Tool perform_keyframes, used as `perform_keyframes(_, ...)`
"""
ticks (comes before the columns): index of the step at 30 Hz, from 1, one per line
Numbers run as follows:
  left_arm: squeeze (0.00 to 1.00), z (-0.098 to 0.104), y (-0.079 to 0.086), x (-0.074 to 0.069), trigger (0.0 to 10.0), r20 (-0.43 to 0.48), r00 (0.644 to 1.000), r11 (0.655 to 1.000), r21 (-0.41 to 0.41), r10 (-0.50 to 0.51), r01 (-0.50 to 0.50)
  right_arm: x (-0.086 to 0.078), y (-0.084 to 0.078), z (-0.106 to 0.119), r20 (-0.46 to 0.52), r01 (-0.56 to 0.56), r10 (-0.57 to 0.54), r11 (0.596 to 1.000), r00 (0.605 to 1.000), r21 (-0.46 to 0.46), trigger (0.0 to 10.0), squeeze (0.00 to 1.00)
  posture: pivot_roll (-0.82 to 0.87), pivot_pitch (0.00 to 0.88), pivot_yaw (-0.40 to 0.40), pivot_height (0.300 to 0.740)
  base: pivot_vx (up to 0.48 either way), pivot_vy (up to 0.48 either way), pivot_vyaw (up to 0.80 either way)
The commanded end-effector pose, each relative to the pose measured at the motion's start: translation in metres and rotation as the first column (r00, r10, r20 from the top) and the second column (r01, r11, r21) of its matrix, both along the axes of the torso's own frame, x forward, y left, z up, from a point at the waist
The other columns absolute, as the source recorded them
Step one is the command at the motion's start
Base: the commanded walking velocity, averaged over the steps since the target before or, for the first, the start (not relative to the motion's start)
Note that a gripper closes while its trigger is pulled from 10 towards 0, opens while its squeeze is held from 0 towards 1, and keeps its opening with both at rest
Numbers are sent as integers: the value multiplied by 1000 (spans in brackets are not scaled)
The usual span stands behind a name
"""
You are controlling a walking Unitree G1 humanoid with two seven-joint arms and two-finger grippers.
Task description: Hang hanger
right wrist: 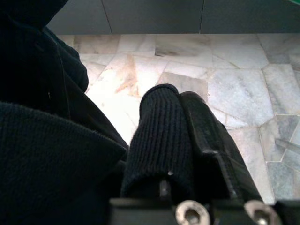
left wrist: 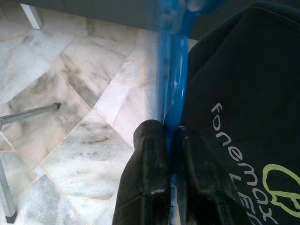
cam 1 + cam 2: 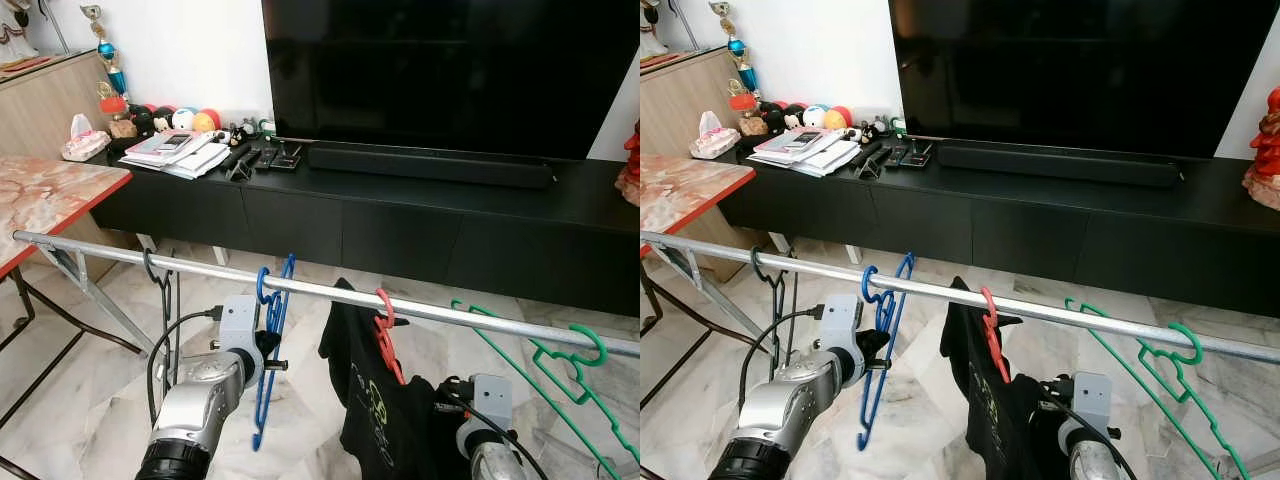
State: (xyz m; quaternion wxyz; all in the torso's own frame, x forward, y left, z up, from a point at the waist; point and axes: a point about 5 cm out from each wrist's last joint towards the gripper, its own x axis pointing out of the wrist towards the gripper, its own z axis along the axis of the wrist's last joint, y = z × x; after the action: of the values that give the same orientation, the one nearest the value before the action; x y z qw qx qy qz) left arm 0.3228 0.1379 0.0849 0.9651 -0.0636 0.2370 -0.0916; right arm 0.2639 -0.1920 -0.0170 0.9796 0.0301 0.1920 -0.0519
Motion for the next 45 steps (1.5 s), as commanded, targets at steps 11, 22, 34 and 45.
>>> perform_keyframes(11,0,-1,2,0,0,6,1000,999,32,-3,3,2,2,3,22,-17,17,1000,1000,-9,10000,0,19,9,28,740,0,0,0)
perform_keyframes(22,0,-4,4,-2,1059,24,1000,995,97,-13,11,1,3,1,15,-21,22,1000,1000,-10,10000,0,16,4,33,740,0,0,0)
perform_keyframes(34,0,-12,-3,-1,10000,5,999,993,109,-34,33,-1,2,1,13,-26,26,1000,1000,-13,10000,0,8,0,30,740,0,0,0)
perform_keyframes(45,0,-11,-4,8,10000,31,999,995,89,32,-35,0,1,2,15,-30,30,999,999,-19,10000,0,2,3,20,740,0,0,0)
